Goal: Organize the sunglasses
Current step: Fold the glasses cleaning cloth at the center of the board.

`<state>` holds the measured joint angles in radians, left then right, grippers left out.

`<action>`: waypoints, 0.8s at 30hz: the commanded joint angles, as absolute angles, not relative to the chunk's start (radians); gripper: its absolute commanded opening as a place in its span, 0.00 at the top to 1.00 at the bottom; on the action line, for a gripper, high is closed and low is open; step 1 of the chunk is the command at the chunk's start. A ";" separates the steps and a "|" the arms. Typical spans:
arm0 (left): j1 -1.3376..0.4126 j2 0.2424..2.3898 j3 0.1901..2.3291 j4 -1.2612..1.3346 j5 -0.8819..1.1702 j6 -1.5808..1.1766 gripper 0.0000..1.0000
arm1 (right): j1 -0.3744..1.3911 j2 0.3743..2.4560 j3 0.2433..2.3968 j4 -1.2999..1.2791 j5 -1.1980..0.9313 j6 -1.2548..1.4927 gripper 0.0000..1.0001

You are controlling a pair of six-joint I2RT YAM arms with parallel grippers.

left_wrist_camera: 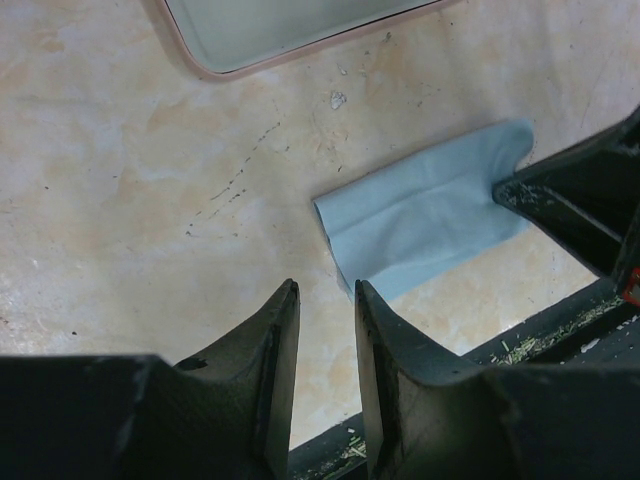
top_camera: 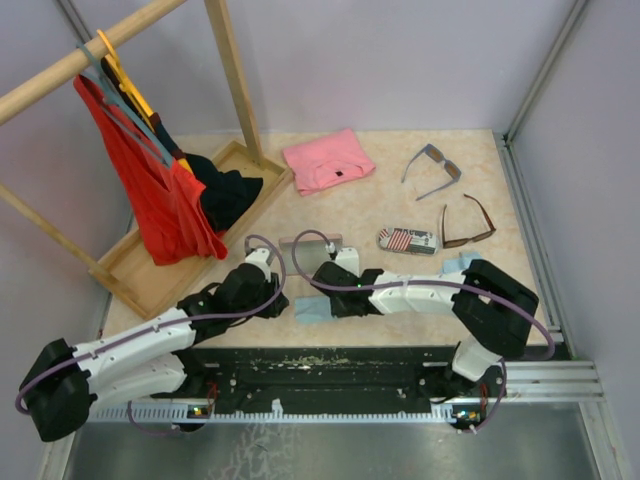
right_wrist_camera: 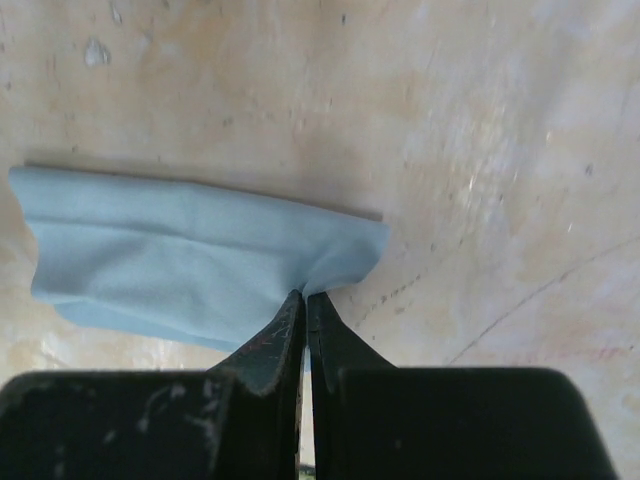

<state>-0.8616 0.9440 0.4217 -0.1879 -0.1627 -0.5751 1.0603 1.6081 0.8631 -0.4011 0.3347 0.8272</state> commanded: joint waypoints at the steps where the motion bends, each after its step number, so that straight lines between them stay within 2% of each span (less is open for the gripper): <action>1: -0.857 0.959 0.422 -0.171 -0.145 -0.561 0.65 | 1.109 1.575 0.791 -0.509 0.296 0.962 0.92; 2: -0.856 0.963 0.424 -0.170 -0.144 -0.560 0.65 | 1.112 1.562 0.783 -0.511 0.319 0.973 0.83; 4: -0.857 0.970 0.428 -0.165 -0.143 -0.560 0.65 | 1.112 1.534 0.769 -0.514 0.357 0.980 0.76; 9: -0.855 0.985 0.451 -0.160 -0.150 -0.548 0.60 | 1.094 1.426 0.780 -0.532 0.470 0.904 0.68; 12: -0.850 1.000 0.462 -0.145 -0.151 -0.540 0.56 | 1.050 1.343 0.748 -0.453 0.442 0.782 0.64; 14: -0.847 1.018 0.467 -0.125 -0.145 -0.535 0.53 | 1.010 1.292 0.711 -0.370 0.407 0.714 0.56; 17: -0.840 1.063 0.477 -0.083 -0.126 -0.529 0.51 | 0.946 1.237 0.659 -0.276 0.326 0.622 0.53; 24: -0.837 1.218 0.560 -0.080 -0.099 -0.499 0.49 | 0.908 1.224 0.638 -0.263 0.321 0.623 0.53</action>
